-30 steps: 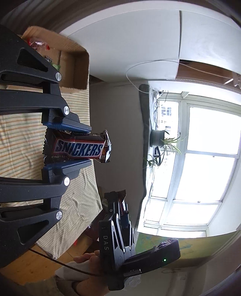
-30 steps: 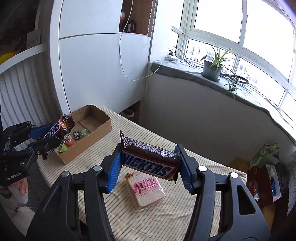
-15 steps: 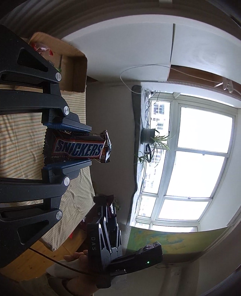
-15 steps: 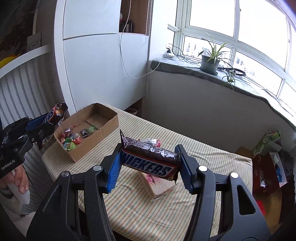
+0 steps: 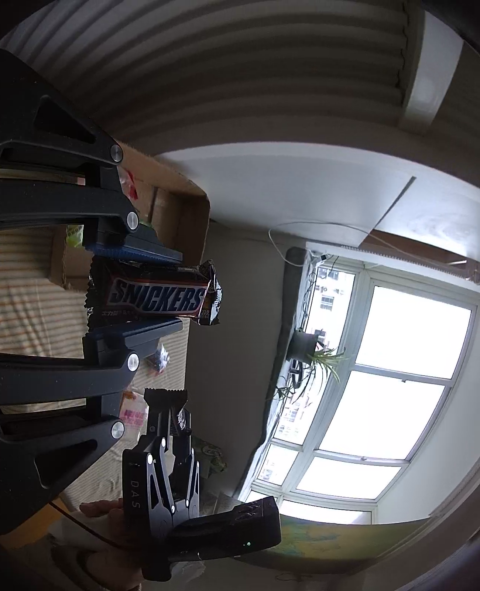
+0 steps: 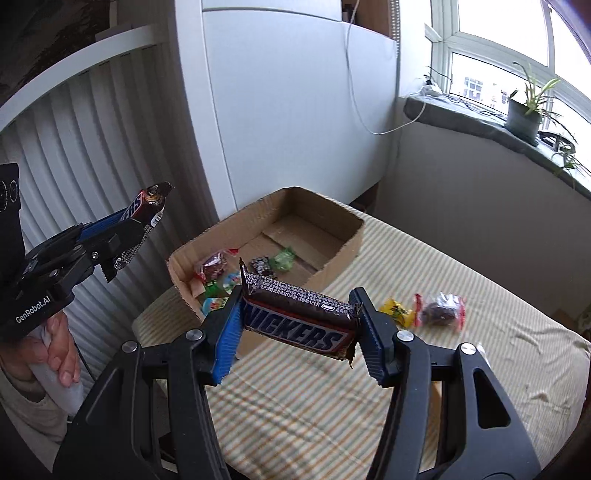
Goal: Organize snacks
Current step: 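Carry both Snickers bars into the cardboard box and open both tools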
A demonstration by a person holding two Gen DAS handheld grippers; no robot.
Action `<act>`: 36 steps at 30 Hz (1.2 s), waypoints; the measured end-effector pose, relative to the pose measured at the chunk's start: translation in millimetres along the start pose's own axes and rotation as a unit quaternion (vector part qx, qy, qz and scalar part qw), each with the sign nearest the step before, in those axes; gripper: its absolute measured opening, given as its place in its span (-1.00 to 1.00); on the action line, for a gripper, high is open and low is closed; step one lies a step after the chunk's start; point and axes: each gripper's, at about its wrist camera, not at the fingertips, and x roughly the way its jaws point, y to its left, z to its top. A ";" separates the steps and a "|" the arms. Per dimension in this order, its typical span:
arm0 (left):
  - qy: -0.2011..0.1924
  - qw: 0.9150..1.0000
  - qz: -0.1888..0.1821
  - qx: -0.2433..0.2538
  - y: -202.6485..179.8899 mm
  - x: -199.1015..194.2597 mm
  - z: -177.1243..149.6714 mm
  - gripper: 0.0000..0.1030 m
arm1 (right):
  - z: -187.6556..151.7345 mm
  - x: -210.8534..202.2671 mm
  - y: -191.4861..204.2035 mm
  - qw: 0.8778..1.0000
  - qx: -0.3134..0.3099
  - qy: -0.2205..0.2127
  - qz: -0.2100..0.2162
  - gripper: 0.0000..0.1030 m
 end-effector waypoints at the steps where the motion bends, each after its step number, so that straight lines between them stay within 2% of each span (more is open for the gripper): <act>1: 0.001 1.000 0.009 -0.005 9.7 -0.4 -1.4 -0.47 | 4.2 9.8 6.8 1.000 -0.005 0.004 0.008 0.14; 5: 0.006 0.999 0.037 -0.021 40.3 -0.3 -4.8 -0.48 | 14.6 38.2 28.1 0.999 -0.022 0.012 0.029 0.14; 9: 0.010 0.998 0.048 -0.030 57.3 6.4 -6.0 -0.48 | 25.4 56.3 33.3 0.999 -0.031 0.016 0.033 0.14; 22: 0.065 0.996 0.041 -0.041 67.5 73.4 -21.6 -0.47 | 45.5 120.5 12.6 0.997 -0.026 0.045 0.055 0.15; 25: 0.078 0.995 0.053 -0.039 67.6 88.4 -26.8 -0.47 | 44.4 134.5 12.1 0.996 -0.028 0.054 0.062 0.26; 26: 0.080 0.994 0.060 -0.038 68.0 90.7 -29.3 -0.43 | 44.2 136.7 11.5 0.996 -0.028 0.052 0.062 0.26; 28: 0.081 0.993 0.075 -0.036 68.3 93.5 -32.6 -0.02 | 44.1 138.7 9.1 0.997 -0.026 0.051 0.058 0.30; 29: 0.077 0.993 0.079 -0.036 68.9 92.8 -33.5 0.28 | 44.4 139.0 7.8 0.997 -0.024 0.050 0.056 0.33; 30: 0.072 0.993 0.083 -0.037 69.3 90.8 -33.8 0.35 | 44.8 138.0 7.3 0.997 -0.023 0.048 0.055 0.35; 36: 0.062 0.993 0.089 -0.044 77.6 76.1 -30.3 0.36 | 48.9 122.1 19.0 0.997 -0.038 0.039 0.053 0.36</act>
